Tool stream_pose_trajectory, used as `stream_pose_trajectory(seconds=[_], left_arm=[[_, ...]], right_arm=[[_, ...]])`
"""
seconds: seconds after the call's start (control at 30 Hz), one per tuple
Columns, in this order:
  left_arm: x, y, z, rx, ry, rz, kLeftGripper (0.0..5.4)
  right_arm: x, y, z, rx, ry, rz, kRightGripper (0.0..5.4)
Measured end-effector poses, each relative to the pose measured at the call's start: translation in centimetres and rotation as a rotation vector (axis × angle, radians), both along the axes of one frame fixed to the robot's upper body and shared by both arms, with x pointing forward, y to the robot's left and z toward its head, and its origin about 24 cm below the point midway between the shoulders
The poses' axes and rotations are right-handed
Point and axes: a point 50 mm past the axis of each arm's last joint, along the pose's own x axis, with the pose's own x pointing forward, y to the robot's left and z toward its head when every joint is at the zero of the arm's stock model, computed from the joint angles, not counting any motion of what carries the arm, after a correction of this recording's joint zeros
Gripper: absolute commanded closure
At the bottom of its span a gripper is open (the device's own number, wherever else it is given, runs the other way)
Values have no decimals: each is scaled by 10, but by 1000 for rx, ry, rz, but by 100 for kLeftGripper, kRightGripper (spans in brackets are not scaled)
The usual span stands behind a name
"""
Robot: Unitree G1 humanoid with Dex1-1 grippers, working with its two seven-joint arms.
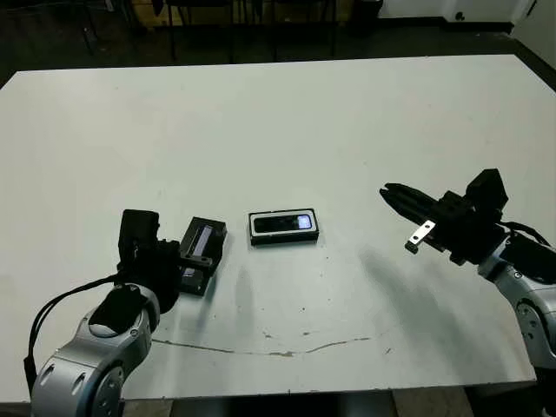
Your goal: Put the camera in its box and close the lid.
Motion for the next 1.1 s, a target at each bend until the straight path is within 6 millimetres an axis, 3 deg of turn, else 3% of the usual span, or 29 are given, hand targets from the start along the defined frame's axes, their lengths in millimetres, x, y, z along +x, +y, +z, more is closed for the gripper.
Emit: stream_pose_trajectory(seconds=[0.77, 1.1], left_arm=[[-18, 1, -24, 148, 77, 33, 2], [-15, 2, -33, 180, 91, -73, 2]], right_arm=[[-3, 0, -2, -1, 4, -2, 540], [-6, 1, -3, -2, 2, 1, 540]])
